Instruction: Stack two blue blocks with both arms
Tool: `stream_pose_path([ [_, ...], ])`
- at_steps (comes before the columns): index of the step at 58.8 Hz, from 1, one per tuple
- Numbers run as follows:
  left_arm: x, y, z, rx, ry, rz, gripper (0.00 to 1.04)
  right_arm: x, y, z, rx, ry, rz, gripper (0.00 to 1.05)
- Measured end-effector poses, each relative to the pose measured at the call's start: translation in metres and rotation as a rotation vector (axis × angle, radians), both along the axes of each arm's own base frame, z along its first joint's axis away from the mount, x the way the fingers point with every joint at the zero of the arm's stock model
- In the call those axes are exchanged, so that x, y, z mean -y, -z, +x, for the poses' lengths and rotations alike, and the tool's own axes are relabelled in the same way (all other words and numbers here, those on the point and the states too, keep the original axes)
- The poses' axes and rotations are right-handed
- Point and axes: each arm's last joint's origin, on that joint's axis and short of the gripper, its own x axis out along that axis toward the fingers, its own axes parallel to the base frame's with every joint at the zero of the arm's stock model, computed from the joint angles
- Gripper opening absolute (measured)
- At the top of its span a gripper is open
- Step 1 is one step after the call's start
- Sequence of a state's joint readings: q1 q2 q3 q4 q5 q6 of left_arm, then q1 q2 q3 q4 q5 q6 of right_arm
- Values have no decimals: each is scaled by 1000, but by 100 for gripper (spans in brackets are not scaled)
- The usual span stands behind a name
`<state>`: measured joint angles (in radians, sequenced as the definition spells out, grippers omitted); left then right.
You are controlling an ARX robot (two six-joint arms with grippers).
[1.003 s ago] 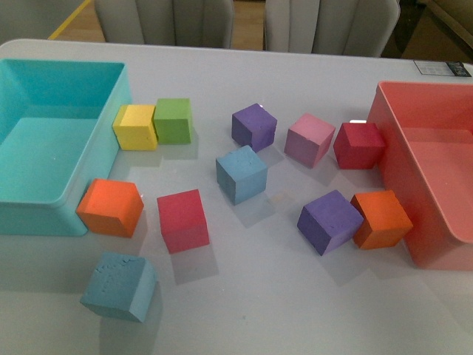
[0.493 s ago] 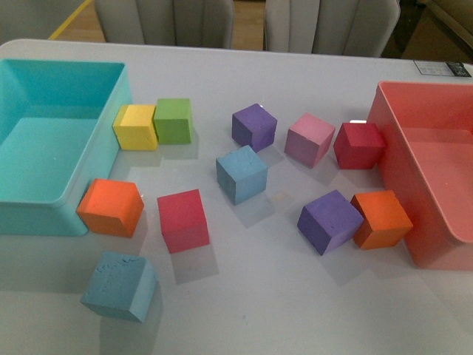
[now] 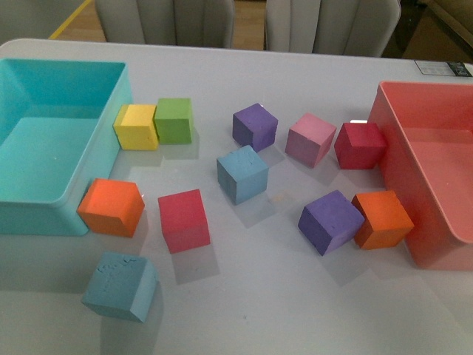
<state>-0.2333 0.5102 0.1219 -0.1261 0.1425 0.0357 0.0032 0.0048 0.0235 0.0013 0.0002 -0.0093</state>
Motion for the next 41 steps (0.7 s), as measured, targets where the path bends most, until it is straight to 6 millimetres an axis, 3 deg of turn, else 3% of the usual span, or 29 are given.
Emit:
stream_pose_path([
  [8, 24, 16, 14, -58, 28, -20, 96, 0, 0, 0, 0, 0, 0, 96],
  [22, 58, 64, 39, -188, 16, -40, 96, 0, 0, 0, 0, 0, 0, 96],
  [41, 81, 106, 75, -295, 3, -1, 96, 0, 0, 0, 0, 0, 0, 96],
])
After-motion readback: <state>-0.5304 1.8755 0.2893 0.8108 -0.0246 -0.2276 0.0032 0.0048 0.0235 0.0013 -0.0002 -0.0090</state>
